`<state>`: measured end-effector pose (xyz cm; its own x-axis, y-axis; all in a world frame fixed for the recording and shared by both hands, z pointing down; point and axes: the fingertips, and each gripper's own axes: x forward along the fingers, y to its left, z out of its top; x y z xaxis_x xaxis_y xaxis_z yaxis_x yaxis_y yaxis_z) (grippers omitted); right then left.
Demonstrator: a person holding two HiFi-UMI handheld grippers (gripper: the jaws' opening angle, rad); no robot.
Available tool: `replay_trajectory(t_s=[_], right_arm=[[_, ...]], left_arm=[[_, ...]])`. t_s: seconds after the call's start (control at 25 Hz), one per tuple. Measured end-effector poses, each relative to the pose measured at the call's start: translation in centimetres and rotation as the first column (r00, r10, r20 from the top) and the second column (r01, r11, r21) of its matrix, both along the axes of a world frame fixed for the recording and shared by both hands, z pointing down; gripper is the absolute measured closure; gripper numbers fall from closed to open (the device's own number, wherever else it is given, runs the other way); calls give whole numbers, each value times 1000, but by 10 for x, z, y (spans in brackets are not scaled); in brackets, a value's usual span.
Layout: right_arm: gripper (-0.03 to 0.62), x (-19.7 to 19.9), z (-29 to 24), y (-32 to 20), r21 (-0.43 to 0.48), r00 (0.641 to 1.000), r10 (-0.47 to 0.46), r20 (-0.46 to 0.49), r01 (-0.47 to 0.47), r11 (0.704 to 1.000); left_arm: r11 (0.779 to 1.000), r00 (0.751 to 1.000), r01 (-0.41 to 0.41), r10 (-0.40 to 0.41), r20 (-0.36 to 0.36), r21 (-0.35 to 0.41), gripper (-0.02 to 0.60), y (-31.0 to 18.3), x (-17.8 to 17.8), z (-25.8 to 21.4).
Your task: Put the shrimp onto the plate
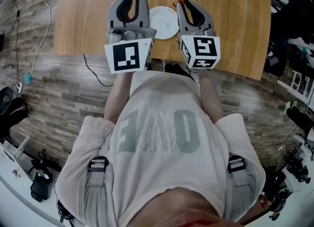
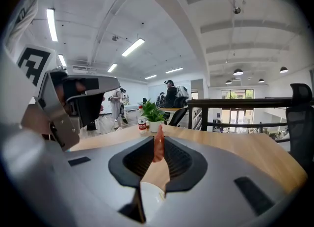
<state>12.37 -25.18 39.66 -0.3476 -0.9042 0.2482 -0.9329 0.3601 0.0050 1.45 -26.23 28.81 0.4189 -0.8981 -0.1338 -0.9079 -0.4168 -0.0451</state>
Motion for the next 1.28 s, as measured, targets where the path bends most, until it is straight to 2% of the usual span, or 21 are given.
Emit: replay_trajectory(t_s=[0.24, 0.44, 0.6, 1.0, 1.12, 1.28], right_arm=[[525, -34, 50, -1, -121, 995, -99, -18, 96, 988], [525, -59, 94, 6, -226, 983, -182, -27, 171, 959], [525, -72, 124, 16, -300, 971, -235, -47, 210, 930], [525, -85, 188, 48, -489, 926, -365, -98, 274, 828], [525, -84, 198, 54, -529, 922, -373, -106, 266, 806], [525, -85, 202, 51, -540, 926, -364, -101, 256, 802]], left_arm=[[998, 999, 51, -51, 2, -31, 571, -3, -21, 12], [995, 997, 82, -81, 10, -61, 571, -5, -38, 23], [993, 995, 104, -103, 15, -56, 571, -10, -47, 24], [990, 992, 120, -118, 32, -71, 571, -13, -52, 31], [991, 993, 112, -110, 35, -69, 571, -13, -48, 31], [992, 995, 95, -92, 38, -87, 571, -12, -46, 34]])
